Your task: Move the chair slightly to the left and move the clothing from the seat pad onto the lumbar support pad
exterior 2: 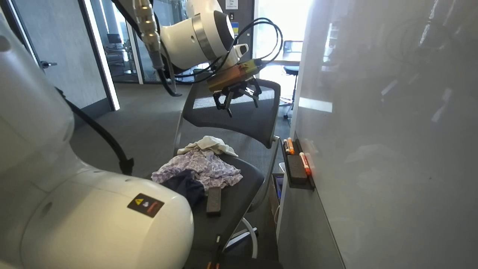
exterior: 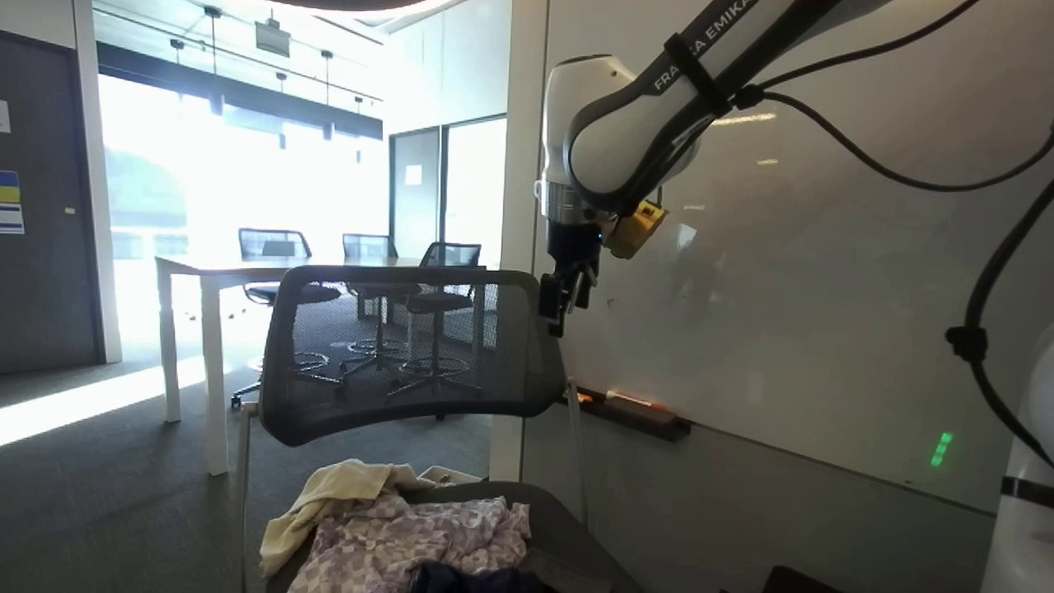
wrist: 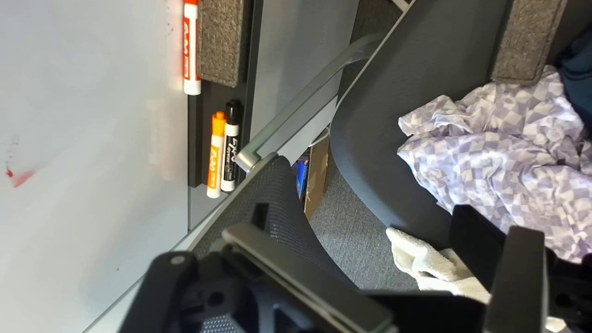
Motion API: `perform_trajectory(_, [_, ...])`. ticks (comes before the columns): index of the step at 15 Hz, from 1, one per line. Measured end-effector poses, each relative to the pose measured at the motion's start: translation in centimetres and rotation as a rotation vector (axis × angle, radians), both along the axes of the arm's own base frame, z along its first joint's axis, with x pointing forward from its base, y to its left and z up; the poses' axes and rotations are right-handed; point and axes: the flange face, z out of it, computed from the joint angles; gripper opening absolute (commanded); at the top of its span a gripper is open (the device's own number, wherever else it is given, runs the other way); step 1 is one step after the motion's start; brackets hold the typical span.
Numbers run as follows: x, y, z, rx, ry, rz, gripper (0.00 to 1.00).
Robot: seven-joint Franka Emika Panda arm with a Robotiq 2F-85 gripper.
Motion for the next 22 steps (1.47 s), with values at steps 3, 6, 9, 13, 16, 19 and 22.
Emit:
perform_trajectory(3, [0.8,-1.2,-1.3,0.006,0.021,-0.013,1.00])
perform_trajectory(6, [2.7,-4.4,-2.3,0.018,0.022,-0.036,1.00])
perform_trajectory(9, [4.8,-8.2,-2.4,0.031,-0.010,0.001,1.00])
perform_trajectory(13, [7.6,-9.0,-3.5,0.153,-0.037,0.120,1.00])
perform_trajectory(16, [9.3,-9.1,-4.2,0.217,-0.045,0.204,1.00])
perform_trajectory(19, [9.7,-11.8,-3.9,0.184,-0.047,0.195,1.00])
perform_trajectory(22, [9.0,-13.9,-3.5,0.152,-0.040,0.180,1.00])
